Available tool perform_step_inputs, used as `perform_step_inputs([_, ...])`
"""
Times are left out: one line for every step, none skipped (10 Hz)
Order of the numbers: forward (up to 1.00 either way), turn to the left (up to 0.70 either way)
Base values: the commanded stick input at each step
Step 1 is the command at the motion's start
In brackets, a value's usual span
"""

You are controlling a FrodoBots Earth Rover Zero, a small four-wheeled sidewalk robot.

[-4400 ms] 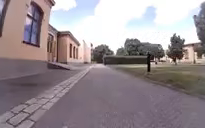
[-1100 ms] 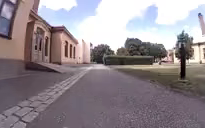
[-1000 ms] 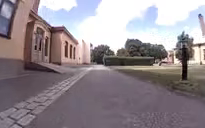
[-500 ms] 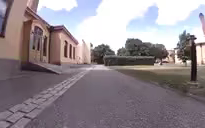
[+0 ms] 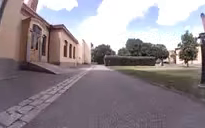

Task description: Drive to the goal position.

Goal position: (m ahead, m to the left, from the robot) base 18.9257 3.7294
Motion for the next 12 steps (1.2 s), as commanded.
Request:
perform_step_inputs([0.85,0.01])
perform_step_inputs([0.85,0.01])
perform_step_inputs([0.85,0.01])
perform_step_inputs([0.85,0.01])
perform_step_inputs([0.85,0.01])
perform_step_inputs([0.85,0.01])
perform_step_inputs([0.85,0.01])
perform_step_inputs([0.85,0.01])
perform_step_inputs([0.85,0.01])
perform_step_inputs([0.85,0.01])
perform_step_inputs([0.85,0.01])
perform_step_inputs([0.85,0.01])
